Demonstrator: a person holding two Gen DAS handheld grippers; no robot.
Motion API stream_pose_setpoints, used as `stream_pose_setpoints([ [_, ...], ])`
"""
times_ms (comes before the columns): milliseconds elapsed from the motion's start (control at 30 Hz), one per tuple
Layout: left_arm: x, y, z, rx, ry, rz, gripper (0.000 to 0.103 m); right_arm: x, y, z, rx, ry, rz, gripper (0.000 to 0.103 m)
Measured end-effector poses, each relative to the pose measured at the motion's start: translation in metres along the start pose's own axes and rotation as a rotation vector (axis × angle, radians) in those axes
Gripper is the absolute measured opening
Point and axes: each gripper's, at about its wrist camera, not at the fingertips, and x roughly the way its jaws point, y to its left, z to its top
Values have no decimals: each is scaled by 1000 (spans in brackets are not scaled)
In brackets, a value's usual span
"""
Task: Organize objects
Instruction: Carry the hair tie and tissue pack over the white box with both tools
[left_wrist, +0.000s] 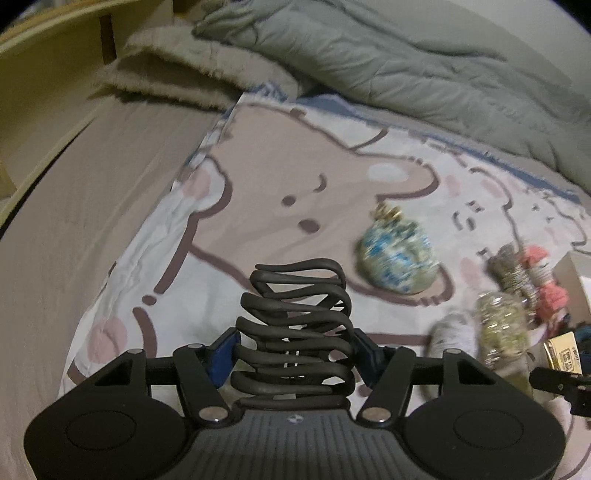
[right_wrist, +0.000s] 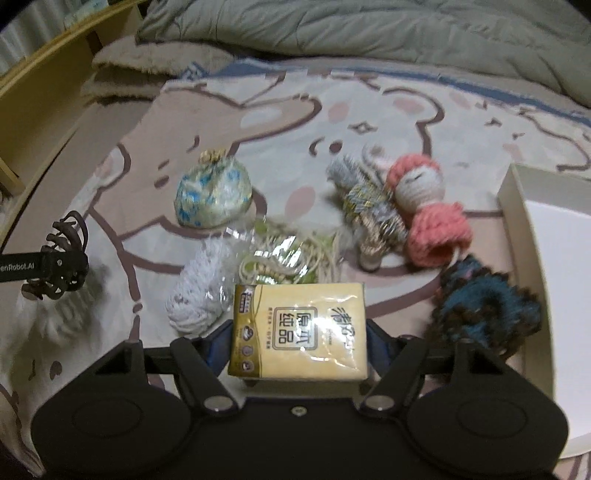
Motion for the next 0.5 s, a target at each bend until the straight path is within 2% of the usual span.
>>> stream_pose_setpoints([
  [233, -33, -31, 0, 41, -88, -24, 65, -34, -14, 7, 12, -95, -8, 73],
  [500, -59, -63, -3, 73, -144, -68, 65, -74, -31, 11, 18, -214, -25, 73],
])
